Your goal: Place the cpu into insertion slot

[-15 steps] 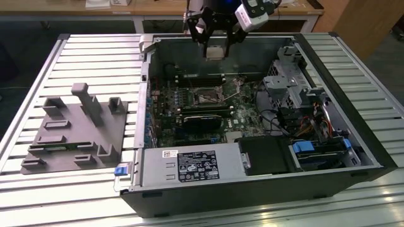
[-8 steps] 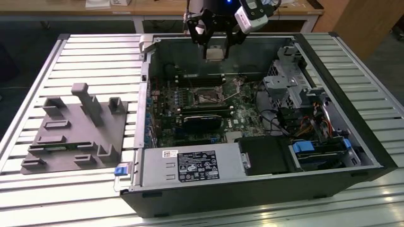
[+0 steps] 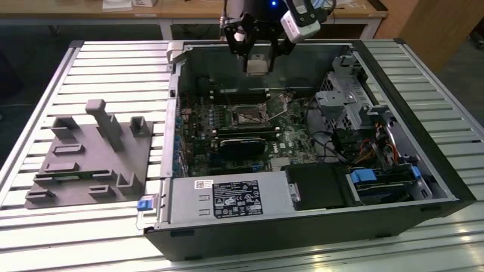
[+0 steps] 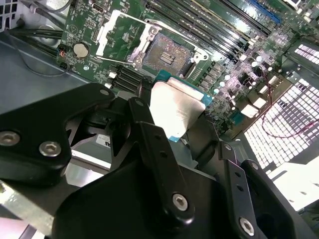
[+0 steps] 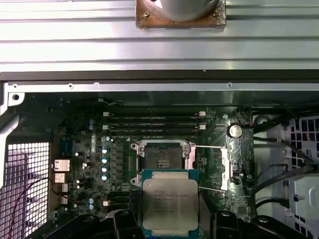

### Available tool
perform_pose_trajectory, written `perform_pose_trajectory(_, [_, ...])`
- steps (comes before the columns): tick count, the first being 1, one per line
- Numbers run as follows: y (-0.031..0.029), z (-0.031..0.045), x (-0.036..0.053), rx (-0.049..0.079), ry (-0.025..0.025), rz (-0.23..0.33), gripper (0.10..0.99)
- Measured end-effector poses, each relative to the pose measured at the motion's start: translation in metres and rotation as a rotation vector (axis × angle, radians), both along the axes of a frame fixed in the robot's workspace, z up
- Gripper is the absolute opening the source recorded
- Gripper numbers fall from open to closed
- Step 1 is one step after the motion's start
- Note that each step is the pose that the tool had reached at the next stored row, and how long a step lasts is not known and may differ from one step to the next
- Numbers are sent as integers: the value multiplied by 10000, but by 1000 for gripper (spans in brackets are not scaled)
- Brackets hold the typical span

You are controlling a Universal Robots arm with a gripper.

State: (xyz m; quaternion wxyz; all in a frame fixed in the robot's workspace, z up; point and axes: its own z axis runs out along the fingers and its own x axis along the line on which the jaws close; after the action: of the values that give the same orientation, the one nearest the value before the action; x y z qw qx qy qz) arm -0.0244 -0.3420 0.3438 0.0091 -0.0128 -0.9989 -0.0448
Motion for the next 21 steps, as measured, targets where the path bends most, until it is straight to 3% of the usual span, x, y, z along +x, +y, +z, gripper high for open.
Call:
perform_pose_trajectory(5, [0,-49,0,0,0,0,537])
perform_pose_trajectory(21, [0,-338,-5,-22,0,0,537])
